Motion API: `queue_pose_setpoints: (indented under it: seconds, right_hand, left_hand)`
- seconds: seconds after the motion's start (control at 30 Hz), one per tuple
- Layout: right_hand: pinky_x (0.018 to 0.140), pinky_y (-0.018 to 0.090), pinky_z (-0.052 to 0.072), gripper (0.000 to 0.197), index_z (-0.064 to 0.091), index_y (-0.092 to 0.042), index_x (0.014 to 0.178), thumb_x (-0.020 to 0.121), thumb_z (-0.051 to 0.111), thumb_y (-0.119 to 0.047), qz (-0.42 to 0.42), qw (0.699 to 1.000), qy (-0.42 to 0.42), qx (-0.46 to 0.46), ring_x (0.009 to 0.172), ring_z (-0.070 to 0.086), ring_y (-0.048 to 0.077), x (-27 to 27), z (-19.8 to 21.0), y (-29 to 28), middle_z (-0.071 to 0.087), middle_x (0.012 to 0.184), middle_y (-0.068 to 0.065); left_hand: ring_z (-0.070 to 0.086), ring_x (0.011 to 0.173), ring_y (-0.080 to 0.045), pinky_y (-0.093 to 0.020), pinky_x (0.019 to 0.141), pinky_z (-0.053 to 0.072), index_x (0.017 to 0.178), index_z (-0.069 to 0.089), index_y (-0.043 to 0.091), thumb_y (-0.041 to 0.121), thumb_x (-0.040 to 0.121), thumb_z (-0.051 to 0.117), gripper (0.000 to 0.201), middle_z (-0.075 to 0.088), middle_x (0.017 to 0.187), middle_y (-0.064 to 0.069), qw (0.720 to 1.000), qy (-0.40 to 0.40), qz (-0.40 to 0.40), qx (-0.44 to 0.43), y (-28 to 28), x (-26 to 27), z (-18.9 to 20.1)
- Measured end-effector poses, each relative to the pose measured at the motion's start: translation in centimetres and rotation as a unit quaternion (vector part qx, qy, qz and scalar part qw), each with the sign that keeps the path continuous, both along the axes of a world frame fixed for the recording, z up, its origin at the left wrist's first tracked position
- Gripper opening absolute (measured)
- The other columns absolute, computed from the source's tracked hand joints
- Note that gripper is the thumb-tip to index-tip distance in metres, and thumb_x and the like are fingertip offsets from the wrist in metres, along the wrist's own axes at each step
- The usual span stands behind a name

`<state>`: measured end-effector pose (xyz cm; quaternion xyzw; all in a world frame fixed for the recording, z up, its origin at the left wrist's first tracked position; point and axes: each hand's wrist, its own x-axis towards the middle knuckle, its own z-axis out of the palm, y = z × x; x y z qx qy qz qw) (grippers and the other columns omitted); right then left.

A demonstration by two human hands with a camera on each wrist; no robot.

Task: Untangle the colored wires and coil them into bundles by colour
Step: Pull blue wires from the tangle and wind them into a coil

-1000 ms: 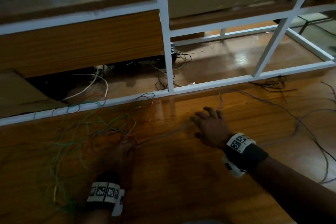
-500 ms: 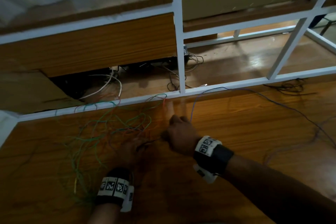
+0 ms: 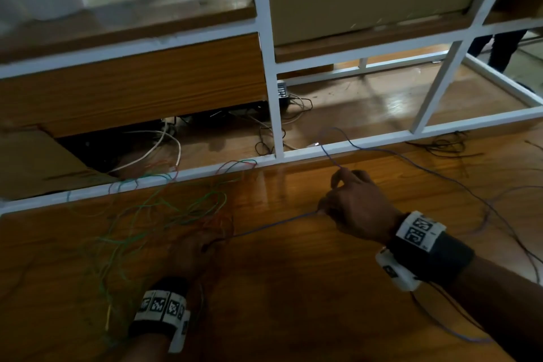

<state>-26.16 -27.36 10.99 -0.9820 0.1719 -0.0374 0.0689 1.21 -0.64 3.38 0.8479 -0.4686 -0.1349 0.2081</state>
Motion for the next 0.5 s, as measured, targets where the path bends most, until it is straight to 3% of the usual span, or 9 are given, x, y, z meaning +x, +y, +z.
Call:
queue_pose_setpoints:
  seconds: [0.07, 0.13, 0.3, 0.37, 0.43, 0.5]
  right_hand:
    - [0.102, 0.049, 0.038, 0.026, 0.075, -0.038, 0.113, 0.091, 0.063, -0.032, -0.034, 0.999, 0.024, 0.001, 0.129, 0.046, 0.026, -0.9, 0.3, -1.2, 0.072, 0.106, -0.003]
    - [0.103, 0.047, 0.036, 0.026, 0.072, -0.038, 0.118, 0.095, 0.062, -0.032, -0.077, 0.996, 0.049, 0.002, 0.130, 0.043, 0.026, -1.4, 0.2, -2.3, 0.069, 0.109, -0.001]
    - [0.108, 0.054, 0.035, 0.028, 0.069, -0.036, 0.122, 0.098, 0.057, -0.032, -0.068, 0.986, 0.147, 0.025, 0.140, 0.034, 0.031, -0.1, -1.9, -1.5, 0.068, 0.123, -0.002]
    - [0.110, 0.057, 0.031, 0.028, 0.068, -0.034, 0.121, 0.095, 0.059, -0.038, -0.082, 0.977, 0.193, 0.047, 0.144, 0.028, 0.034, 0.8, -3.0, -0.7, 0.067, 0.129, -0.002]
    - [0.111, 0.061, 0.028, 0.032, 0.066, -0.031, 0.122, 0.094, 0.059, -0.044, -0.095, 0.970, 0.217, 0.052, 0.146, 0.024, 0.037, 1.8, -3.6, 0.0, 0.065, 0.133, -0.001]
    - [0.113, 0.064, 0.024, 0.032, 0.066, -0.027, 0.123, 0.096, 0.058, -0.044, -0.084, 0.973, 0.212, 0.036, 0.149, 0.022, 0.039, 3.2, -3.7, 0.7, 0.065, 0.133, 0.001]
  left_hand:
    - [0.065, 0.103, -0.026, -0.032, 0.091, 0.047, 0.106, 0.075, 0.015, 0.003, 0.088, 0.068, 0.023, 0.071, 0.112, -0.007, 0.999, -0.003, 0.031, 0.017, 0.3, 1.0, 0.2]
    - [0.066, 0.102, -0.026, -0.035, 0.090, 0.050, 0.105, 0.074, 0.023, 0.009, 0.090, 0.067, 0.021, 0.072, 0.111, -0.004, 0.998, 0.006, 0.059, 0.036, 0.9, 1.9, 0.3]
    - [0.065, 0.101, -0.021, -0.034, 0.087, 0.052, 0.104, 0.075, 0.026, 0.027, 0.087, 0.072, 0.018, 0.072, 0.109, 0.002, 0.998, -0.020, 0.025, 0.052, -0.9, 0.8, 0.3]
    - [0.065, 0.097, -0.021, -0.034, 0.082, 0.053, 0.107, 0.075, 0.024, 0.042, 0.087, 0.069, 0.027, 0.070, 0.106, 0.001, 0.998, -0.046, 0.011, 0.030, -2.2, -0.4, 0.4]
    - [0.064, 0.095, -0.020, -0.033, 0.079, 0.053, 0.109, 0.074, 0.028, 0.058, 0.085, 0.056, 0.042, 0.069, 0.107, 0.002, 0.998, -0.064, -0.017, 0.011, -3.1, -1.7, 0.4]
    - [0.063, 0.096, -0.019, -0.033, 0.080, 0.053, 0.110, 0.072, 0.032, 0.062, 0.083, 0.047, 0.047, 0.067, 0.110, 0.003, 0.997, -0.067, -0.029, -0.005, -3.7, -2.4, 0.3]
